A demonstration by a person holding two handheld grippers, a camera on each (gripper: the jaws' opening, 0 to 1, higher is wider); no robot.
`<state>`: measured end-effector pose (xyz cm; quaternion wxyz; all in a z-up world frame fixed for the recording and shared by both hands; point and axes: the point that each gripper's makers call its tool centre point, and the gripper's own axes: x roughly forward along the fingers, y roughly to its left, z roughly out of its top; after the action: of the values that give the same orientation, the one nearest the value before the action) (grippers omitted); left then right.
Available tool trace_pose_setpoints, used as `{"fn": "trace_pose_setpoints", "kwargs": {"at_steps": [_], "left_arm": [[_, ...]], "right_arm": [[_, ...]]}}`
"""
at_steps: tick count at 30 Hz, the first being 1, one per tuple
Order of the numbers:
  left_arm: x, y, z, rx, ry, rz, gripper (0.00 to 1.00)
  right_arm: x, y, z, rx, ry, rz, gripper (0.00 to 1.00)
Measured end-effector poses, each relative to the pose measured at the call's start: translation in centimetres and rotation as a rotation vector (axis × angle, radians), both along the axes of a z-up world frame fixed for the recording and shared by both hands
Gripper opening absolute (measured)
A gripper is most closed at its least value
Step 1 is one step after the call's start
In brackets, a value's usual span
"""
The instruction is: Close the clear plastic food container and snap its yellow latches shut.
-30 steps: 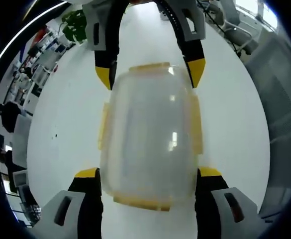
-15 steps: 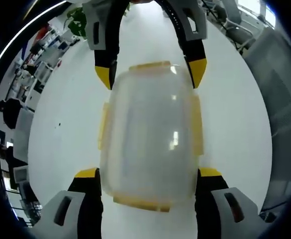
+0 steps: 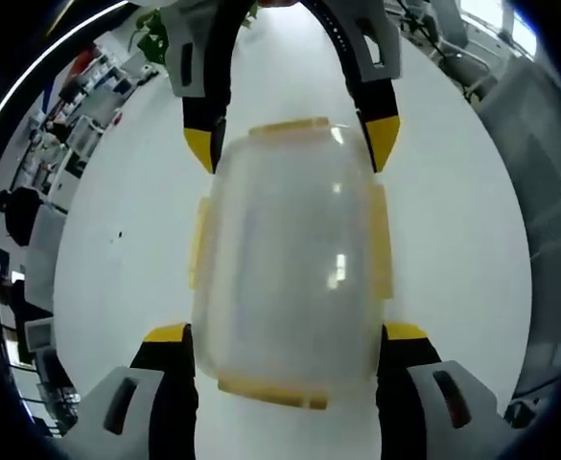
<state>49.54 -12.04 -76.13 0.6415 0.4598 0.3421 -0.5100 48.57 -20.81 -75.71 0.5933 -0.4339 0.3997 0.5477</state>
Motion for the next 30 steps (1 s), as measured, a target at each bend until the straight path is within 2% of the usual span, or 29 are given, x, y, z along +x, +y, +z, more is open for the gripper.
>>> {"fn": "trace_pose_setpoints", "kwargs": {"at_steps": [8, 13, 18, 22, 30], "left_arm": [[0.15, -0.06, -0.05, 0.000, 0.001, -0.003, 0.75], [0.25, -0.01, -0.08, 0.020, -0.008, -0.015, 0.76], [0.15, 0.12, -0.05, 0.029, -0.016, -0.043, 0.78], [-0.03, 0.17, 0.04, 0.020, -0.011, -0.033, 0.79], [0.28, -0.07, 0.76, -0.007, -0.015, 0.002, 0.80]], "right_arm": [[0.15, -0.05, -0.02, -0.006, 0.001, 0.002, 0.73], [0.16, 0.09, 0.21, 0.020, 0.010, -0.021, 0.73], [0.31, 0.34, 0.12, 0.032, -0.007, -0.030, 0.74], [0.25, 0.71, 0.44, 0.070, -0.020, -0.038, 0.76], [0.29, 0.16, 0.54, 0.062, -0.036, -0.037, 0.80]]}}
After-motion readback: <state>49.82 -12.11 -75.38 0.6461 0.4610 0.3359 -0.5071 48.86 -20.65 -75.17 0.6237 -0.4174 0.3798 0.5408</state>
